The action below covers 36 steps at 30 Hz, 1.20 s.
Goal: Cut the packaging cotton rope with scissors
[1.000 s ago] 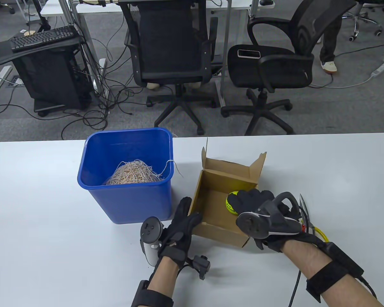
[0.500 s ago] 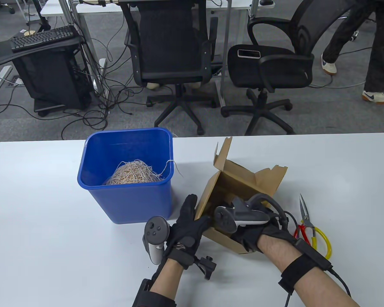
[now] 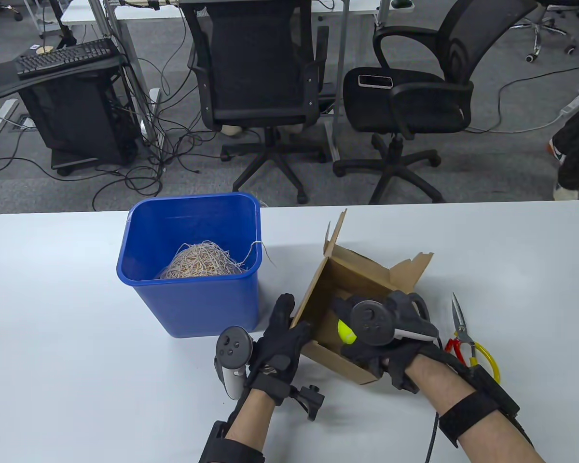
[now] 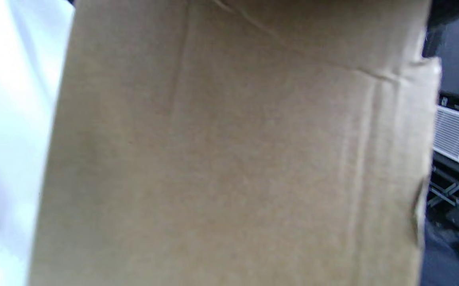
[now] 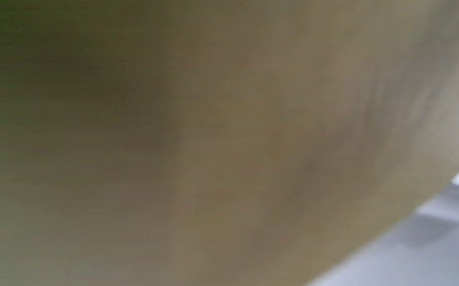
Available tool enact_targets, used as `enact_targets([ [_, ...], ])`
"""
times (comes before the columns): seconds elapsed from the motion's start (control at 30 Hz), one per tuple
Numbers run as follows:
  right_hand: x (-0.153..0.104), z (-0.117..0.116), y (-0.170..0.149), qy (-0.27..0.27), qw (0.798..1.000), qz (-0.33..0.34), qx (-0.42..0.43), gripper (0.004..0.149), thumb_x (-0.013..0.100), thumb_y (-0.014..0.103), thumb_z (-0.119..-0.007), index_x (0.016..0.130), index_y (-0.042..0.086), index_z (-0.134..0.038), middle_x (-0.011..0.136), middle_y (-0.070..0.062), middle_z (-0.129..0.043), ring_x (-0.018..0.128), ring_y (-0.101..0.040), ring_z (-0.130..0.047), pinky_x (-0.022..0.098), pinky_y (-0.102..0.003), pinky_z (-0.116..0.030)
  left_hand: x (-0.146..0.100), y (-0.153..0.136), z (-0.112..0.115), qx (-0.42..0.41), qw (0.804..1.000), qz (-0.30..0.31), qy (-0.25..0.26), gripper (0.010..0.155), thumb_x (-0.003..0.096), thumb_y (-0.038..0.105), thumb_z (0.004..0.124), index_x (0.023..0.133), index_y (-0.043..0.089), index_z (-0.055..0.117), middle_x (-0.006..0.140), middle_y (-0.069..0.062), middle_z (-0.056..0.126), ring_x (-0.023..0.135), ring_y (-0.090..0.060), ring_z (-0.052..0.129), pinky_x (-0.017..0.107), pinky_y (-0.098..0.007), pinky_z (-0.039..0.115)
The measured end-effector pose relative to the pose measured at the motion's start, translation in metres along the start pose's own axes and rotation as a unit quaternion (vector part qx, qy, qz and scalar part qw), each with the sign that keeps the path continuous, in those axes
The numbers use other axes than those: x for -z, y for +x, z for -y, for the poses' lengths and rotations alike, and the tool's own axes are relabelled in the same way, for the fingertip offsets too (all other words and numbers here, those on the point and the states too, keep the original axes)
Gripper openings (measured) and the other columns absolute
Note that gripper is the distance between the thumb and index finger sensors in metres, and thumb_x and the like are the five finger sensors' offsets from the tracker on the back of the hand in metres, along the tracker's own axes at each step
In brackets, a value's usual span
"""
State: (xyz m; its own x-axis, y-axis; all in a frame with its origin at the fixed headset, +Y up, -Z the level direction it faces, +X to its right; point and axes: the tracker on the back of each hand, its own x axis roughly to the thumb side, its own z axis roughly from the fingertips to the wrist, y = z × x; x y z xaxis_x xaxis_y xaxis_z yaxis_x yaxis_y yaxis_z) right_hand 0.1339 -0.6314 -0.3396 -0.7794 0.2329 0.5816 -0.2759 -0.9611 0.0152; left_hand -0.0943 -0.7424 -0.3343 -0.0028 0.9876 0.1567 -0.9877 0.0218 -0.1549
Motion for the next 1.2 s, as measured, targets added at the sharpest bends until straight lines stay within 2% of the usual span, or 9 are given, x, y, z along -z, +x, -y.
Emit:
enact_targets([
  [0.17,-0.025,0.034,-0.011,-0.153,0.979,-0.013,0.131,0.085,0.038,0.026,-0.096,0.108,0.007,-0.052,0.108,-0.030,-0.058,0.081,-0.058,-0.070,0.051,-0.068,-0.069,0.000,0.000,0.004,-0.039,0.999,-0.008,-0.007,0.090,0.0539,0.057,0.073,0.110,0.009,0.021,0.108,-0.033,0.018,0.091,-0.067,0.044,0.058,-0.072,0.054],
  [0.37,-0.055,0.058,-0.052,-0.225,0.957,-0.077,0.165,0.089,0.039,0.021,-0.094,0.110,0.007,-0.043,0.111,-0.030,-0.048,0.086,-0.059,-0.061,0.055,-0.067,-0.066,-0.002,-0.005,-0.004,-0.018,1.000,-0.016,0.016,0.089,0.0540,0.058,0.072,0.110,0.008,0.023,0.107,-0.033,0.020,0.091,-0.067,0.042,0.058,-0.071,0.054],
  [0.6,-0.108,0.041,-0.132,-0.245,0.922,-0.233,0.188,0.093,0.037,0.045,-0.096,0.110,0.008,-0.051,0.097,-0.032,-0.075,0.052,-0.051,-0.086,0.029,-0.058,-0.077,-0.002,-0.009,-0.012,-0.073,0.996,-0.032,0.035,0.088,0.0549,0.059,0.070,0.110,0.008,0.024,0.108,-0.033,0.019,0.092,-0.066,0.041,0.059,-0.071,0.054],
  [0.67,-0.121,0.029,-0.153,-0.233,0.918,-0.281,0.155,0.092,0.038,0.047,-0.095,0.109,0.006,-0.054,0.095,-0.033,-0.079,0.044,-0.050,-0.089,0.024,-0.056,-0.079,-0.003,-0.010,-0.012,-0.076,0.996,-0.033,0.038,0.088,0.0548,0.059,0.070,0.110,0.008,0.024,0.107,-0.033,0.020,0.091,-0.066,0.041,0.059,-0.071,0.054],
  [0.83,-0.142,-0.002,-0.194,-0.106,0.897,-0.426,0.050,0.093,0.041,0.034,-0.094,0.112,0.009,-0.040,0.113,-0.030,-0.053,0.075,-0.056,-0.080,0.049,-0.066,-0.071,-0.003,-0.009,-0.009,-0.081,0.996,-0.037,0.032,0.088,0.0550,0.059,0.069,0.110,0.008,0.024,0.107,-0.033,0.019,0.092,-0.066,0.040,0.059,-0.071,0.054],
  [0.93,-0.148,-0.017,-0.214,-0.048,0.875,-0.482,0.012,0.098,0.038,0.035,-0.097,0.110,0.005,-0.038,0.107,-0.032,-0.049,0.078,-0.052,-0.082,0.054,-0.063,-0.073,-0.003,-0.010,-0.007,-0.076,0.996,-0.040,0.029,0.088,0.0550,0.059,0.069,0.110,0.008,0.024,0.108,-0.033,0.020,0.091,-0.066,0.040,0.059,-0.071,0.054],
  [1.0,-0.151,-0.028,-0.224,-0.033,0.861,-0.507,0.010,0.093,0.038,0.034,-0.096,0.109,0.006,-0.043,0.104,-0.031,-0.058,0.079,-0.053,-0.082,0.055,-0.066,-0.072,-0.003,-0.011,-0.006,-0.072,0.996,-0.041,0.027,0.088,0.0551,0.059,0.069,0.110,0.008,0.024,0.108,-0.033,0.020,0.091,-0.066,0.040,0.059,-0.071,0.054],
  [1.07,-0.155,-0.038,-0.231,-0.011,0.847,-0.532,0.022,0.088,0.040,0.033,-0.094,0.110,0.008,-0.046,0.107,-0.030,-0.062,0.087,-0.057,-0.071,0.061,-0.073,-0.059,-0.003,-0.011,-0.006,-0.070,0.996,-0.043,0.026,0.088,0.0551,0.059,0.069,0.110,0.008,0.024,0.108,-0.033,0.019,0.091,-0.066,0.040,0.059,-0.071,0.054],
  [1.2,-0.155,-0.035,-0.228,-0.042,0.847,-0.528,0.037,0.081,0.043,0.034,-0.091,0.109,0.006,-0.053,0.113,-0.033,-0.050,0.096,-0.061,-0.052,0.064,-0.079,-0.044,-0.003,-0.011,-0.007,-0.070,0.996,-0.044,0.028,0.088,0.0553,0.059,0.069,0.110,0.008,0.023,0.108,-0.033,0.019,0.091,-0.066,0.040,0.059,-0.071,0.054],
])
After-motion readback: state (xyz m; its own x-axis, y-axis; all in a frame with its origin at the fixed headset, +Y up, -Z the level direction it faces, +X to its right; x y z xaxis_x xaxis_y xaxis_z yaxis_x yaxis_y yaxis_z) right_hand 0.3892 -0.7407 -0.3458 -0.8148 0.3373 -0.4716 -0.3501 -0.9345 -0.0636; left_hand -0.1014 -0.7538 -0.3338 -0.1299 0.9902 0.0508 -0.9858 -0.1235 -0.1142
